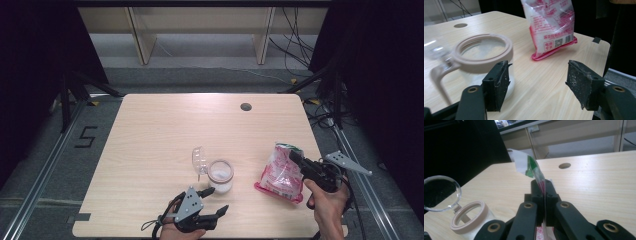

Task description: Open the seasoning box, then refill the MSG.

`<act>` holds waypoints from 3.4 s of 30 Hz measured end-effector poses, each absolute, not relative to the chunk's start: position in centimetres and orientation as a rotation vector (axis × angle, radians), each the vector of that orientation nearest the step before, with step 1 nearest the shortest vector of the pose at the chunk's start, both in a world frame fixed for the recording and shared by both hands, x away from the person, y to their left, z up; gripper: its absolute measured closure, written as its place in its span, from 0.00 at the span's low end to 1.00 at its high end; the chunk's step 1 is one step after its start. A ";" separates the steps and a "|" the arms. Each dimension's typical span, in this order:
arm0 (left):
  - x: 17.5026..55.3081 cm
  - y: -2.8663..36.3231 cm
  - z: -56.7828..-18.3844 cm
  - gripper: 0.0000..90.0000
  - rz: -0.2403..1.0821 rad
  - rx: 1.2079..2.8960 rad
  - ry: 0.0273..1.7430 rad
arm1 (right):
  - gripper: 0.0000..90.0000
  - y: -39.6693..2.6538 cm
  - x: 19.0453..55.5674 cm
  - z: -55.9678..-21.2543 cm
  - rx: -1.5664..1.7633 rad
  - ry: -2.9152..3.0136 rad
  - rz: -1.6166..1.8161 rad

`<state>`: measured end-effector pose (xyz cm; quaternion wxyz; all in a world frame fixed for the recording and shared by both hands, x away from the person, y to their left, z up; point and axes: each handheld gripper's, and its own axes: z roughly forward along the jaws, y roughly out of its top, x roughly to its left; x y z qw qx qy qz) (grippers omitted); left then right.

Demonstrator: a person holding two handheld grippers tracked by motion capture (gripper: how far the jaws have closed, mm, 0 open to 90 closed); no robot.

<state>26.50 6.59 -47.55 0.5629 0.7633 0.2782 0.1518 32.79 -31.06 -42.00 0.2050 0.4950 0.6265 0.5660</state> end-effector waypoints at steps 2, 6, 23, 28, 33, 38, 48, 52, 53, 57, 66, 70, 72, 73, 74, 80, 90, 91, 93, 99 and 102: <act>26.5 7.4 -47.7 0.37 0.372 1.799 0.677 | 1.00 -31.1 32.8 -42.3 1.420 1.742 1.563; 27.0 9.0 -47.8 0.36 0.397 1.792 0.703 | 1.00 -31.4 33.0 -43.2 1.425 1.760 1.575; 27.8 10.9 -48.2 0.35 0.420 1.779 0.803 | 0.96 -32.0 32.8 -44.7 1.467 1.779 1.485; 28.3 11.5 -48.3 0.34 0.422 1.763 0.830 | 0.96 -32.3 32.8 -45.3 1.481 1.770 1.487; 28.6 11.7 -48.3 0.34 0.417 1.755 0.835 | 0.96 -32.4 32.7 -45.7 1.513 1.764 1.470; 28.9 12.1 -48.1 0.34 0.445 1.774 0.816 | 0.94 -32.6 32.7 -45.8 1.488 1.789 1.471; 29.2 12.2 -48.4 0.34 0.438 1.764 0.860 | 0.77 -32.8 32.4 -46.2 1.547 1.770 1.391; 29.3 12.3 -48.5 0.34 0.437 1.763 0.864 | 0.70 -32.7 32.4 -46.4 1.542 1.737 1.422; 29.4 12.4 -48.5 0.34 0.442 1.766 0.866 | 0.67 -32.8 32.3 -46.4 1.544 1.746 1.405; 29.5 12.7 -48.6 0.34 0.447 1.760 0.878 | 0.61 -32.8 31.8 -46.4 1.605 1.730 1.371; 29.7 13.0 -48.5 0.34 0.451 1.742 0.888 | 0.53 -32.6 31.0 -46.6 1.592 1.720 1.381; 29.7 13.1 -48.4 0.34 0.456 1.742 0.894 | 0.53 -32.3 30.6 -46.6 1.596 1.756 1.399; 29.7 13.2 -48.4 0.34 0.459 1.744 0.893 | 0.53 -32.2 30.5 -46.6 1.577 1.758 1.355; 29.8 13.2 -48.4 0.34 0.459 1.742 0.896 | 0.53 -32.0 30.3 -46.5 1.601 1.760 1.376; 29.9 13.3 -48.3 0.34 0.470 1.759 0.874 | 0.53 -32.0 30.3 -46.6 1.563 1.770 1.375; 30.1 13.5 -48.3 0.36 0.477 1.761 0.874 | 0.49 -30.7 29.7 -46.5 1.528 1.803 1.413; 30.7 14.2 -47.7 0.40 0.503 1.758 0.883 | 0.45 -28.5 28.4 -46.7 1.452 1.953 1.364; 30.8 14.2 -47.7 0.41 0.496 1.757 0.896 | 0.44 -28.1 28.3 -46.8 1.461 1.956 1.390; 31.0 14.2 -47.7 0.41 0.500 1.758 0.895 | 0.44 -27.6 27.9 -47.0 1.478 1.978 1.353; 31.6 14.2 -47.5 0.49 0.512 1.785 0.853 | 0.43 -26.8 27.4 -47.5 1.413 2.046 1.361; 31.9 14.1 -47.4 0.55 0.502 1.781 0.841 | 0.42 -26.7 27.0 -47.6 1.407 2.068 1.343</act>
